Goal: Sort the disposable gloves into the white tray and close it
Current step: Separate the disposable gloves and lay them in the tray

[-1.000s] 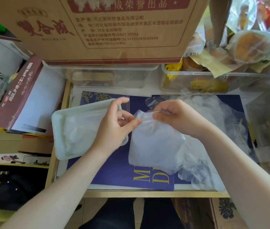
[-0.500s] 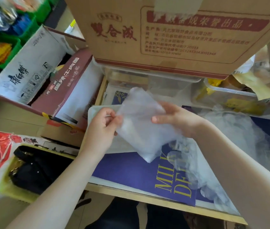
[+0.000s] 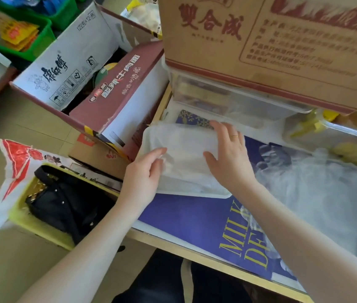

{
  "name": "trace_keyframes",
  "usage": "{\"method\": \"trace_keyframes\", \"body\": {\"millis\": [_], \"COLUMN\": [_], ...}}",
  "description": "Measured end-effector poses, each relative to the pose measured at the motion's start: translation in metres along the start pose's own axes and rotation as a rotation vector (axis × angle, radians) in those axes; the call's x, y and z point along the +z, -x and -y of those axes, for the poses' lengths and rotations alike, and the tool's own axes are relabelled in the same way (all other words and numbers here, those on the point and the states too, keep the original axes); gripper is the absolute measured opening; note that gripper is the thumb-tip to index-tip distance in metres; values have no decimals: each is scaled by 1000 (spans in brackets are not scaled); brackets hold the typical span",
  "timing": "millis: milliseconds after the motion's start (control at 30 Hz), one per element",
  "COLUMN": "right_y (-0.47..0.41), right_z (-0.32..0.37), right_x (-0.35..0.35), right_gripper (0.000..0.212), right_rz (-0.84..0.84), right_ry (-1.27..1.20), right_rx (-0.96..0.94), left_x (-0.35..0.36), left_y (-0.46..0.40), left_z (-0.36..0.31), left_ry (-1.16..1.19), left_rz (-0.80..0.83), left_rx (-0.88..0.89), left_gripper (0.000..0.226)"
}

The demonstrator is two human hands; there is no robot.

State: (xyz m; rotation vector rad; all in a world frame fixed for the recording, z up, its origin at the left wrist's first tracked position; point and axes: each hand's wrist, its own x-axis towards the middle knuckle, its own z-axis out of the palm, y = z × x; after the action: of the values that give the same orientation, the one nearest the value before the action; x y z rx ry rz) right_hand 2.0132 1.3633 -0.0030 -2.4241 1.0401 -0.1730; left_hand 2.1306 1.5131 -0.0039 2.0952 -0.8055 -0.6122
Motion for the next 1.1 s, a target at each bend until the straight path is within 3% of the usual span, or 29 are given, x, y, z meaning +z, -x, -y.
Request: {"method": "trace_keyframes", "body": {"millis": [100, 167, 200, 267, 333, 567, 633, 767, 833, 933, 1000, 1067, 1100], "right_y": [16, 25, 28, 31, 32, 28, 23, 13, 12, 21, 31, 43, 45], "right_z": [-4, -7, -7, -5, -9, -9, -7, -3, -5, -9, -19, -25, -27], "right_x": [4, 10, 12, 16, 21, 33, 32, 23, 22, 16, 15, 12, 8], "right_gripper": [56, 49, 48, 50, 51, 46, 50, 49, 46, 27, 43, 27, 34], "right_rz": [-193, -97, 12, 247, 448, 438, 451, 530, 388, 206, 75, -12, -26], "right_ry": [203, 261, 281, 293, 280, 276, 301, 444, 552, 671, 693, 715, 669], "right_rx": [-215, -357, -378, -338, -236, -186, -223, -346, -415, -419, -396, -302, -198], "left_x": [2, 2, 3, 4, 5, 13, 14, 20, 20, 19, 18, 17, 17], "left_y": [2, 3, 2, -1, -2, -11, -16, -31, -32, -34, -34, -33, -34], "left_z": [1, 1, 1, -2, -6, 7, 9, 21, 18, 13, 12, 9, 12], "left_ry": [70, -7, -161, -609, -834, -1093, -1136, -1134, -1152, -1147, -1118, -1096, -1111], "left_rz": [-25, 4, 42, 138, 183, 140, 237, 377, 404, 444, 341, 335, 350], "left_rx": [0, -11, 13, 102, 235, 477, 499, 395, 417, 407, 458, 447, 464], "left_gripper": [32, 34, 34, 28, 17, 25, 36, 88, 91, 76, 64, 56, 56]}}
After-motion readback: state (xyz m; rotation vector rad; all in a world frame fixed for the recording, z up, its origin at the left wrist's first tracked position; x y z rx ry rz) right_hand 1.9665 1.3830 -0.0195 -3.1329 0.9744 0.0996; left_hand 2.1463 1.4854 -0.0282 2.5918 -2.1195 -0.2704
